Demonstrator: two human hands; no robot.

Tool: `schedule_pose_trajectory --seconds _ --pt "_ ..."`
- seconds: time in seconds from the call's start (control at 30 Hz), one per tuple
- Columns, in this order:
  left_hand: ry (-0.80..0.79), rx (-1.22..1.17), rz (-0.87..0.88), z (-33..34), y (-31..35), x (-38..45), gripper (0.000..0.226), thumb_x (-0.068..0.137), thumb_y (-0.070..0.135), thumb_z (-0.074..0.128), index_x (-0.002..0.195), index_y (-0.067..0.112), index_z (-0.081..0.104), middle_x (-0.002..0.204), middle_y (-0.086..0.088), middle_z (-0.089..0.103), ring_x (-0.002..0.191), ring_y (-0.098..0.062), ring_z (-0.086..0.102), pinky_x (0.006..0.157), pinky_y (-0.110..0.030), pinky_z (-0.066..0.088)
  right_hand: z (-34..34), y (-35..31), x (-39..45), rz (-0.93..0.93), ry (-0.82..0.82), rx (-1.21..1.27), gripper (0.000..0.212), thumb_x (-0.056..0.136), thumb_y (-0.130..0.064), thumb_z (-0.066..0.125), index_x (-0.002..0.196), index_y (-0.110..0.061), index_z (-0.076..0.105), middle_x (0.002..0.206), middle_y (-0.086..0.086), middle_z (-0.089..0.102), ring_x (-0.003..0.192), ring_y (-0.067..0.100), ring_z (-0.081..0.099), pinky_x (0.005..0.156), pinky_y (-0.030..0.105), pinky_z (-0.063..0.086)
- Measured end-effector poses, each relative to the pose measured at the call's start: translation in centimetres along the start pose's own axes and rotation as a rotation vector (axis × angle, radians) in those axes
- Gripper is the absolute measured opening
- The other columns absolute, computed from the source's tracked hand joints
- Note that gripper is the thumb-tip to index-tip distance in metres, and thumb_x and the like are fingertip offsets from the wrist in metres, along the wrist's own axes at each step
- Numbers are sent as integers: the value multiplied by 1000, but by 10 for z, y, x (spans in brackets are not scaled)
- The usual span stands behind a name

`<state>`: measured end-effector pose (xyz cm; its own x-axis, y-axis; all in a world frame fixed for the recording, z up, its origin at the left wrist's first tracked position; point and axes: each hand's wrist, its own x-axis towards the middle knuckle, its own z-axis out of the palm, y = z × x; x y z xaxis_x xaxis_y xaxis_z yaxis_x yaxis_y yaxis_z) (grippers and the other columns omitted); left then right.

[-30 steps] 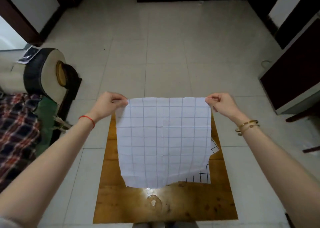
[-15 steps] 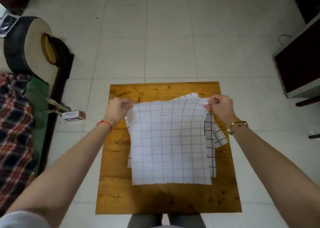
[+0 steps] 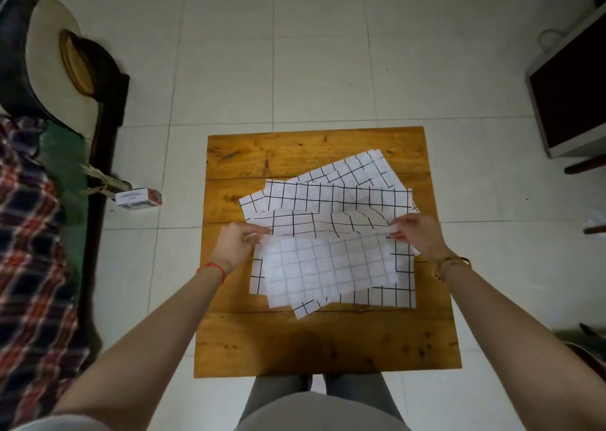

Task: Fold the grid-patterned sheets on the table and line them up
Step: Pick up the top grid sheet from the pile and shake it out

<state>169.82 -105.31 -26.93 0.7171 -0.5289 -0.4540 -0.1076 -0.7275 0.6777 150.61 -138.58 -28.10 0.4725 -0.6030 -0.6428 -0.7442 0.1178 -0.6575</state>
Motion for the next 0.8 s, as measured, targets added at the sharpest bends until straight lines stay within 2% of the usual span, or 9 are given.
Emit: schedule_pose_trajectory --seconds 0.07,0.13,0.2,0.3,0.47,0.57,0.67,0.73,0.8 --pt "7 1 -11 15 -8 -13 22 91 6 61 99 20 76 110 3 72 106 -6 62 84 -1 40 6 13 -7 48 16 1 19 89 -2 52 79 -6 68 95 21 69 86 33 69 84 42 56" --pt "3 -7 -33 32 -17 -25 24 92 4 59 100 18 76 111 3 71 106 -5 60 81 4 37 11 27 -13 61 46 -42 21 91 -9 49 87 -5 69 93 15 70 88 25 68 79 34 57" --pt "-13 -1 -52 50 -28 -38 25 91 3 58 100 19 76 112 4 71 108 -8 61 85 -1 40 15 43 -16 69 66 -100 22 91 -17 50 91 -7 70 90 8 70 89 20 65 75 28 55" --pt "-10 30 -62 73 -47 -53 27 90 2 60 99 21 76 110 6 72 105 -7 63 93 -15 46 22 70 -16 78 39 -224 22 89 -27 51 83 -15 69 87 3 70 87 22 63 82 38 53" --pt "-3 94 -21 103 -69 -71 32 87 -3 58 105 18 74 113 2 70 107 -11 62 90 -4 38 35 101 -22 46 65 -376 29 93 -29 46 87 -10 68 89 9 68 85 24 59 72 29 42" --pt "-17 125 -9 118 -84 -74 45 83 -7 54 111 23 71 117 5 68 114 -12 58 102 -18 41 40 121 -18 1 9 -336 27 96 -29 47 97 -9 65 98 7 66 92 20 57 83 30 43" --pt "30 123 -31 128 -92 -75 49 80 -6 51 112 25 70 118 3 67 115 -14 56 102 -20 40 43 132 -13 -49 29 -325 28 95 -32 49 110 -13 63 105 -2 61 101 16 55 92 30 43" --pt "113 77 -54 129 -91 -72 45 81 -4 49 110 24 70 114 2 67 106 -16 60 97 -25 47 45 132 -5 -101 74 -369 27 96 -31 48 110 -12 62 105 -1 60 96 15 55 82 26 45" --pt "216 29 -87 126 -90 -64 37 86 1 49 108 24 69 108 5 67 79 -11 60 77 -27 52 46 128 6 -169 110 -409 26 96 -28 47 105 -9 61 102 3 62 89 15 56 71 22 43"
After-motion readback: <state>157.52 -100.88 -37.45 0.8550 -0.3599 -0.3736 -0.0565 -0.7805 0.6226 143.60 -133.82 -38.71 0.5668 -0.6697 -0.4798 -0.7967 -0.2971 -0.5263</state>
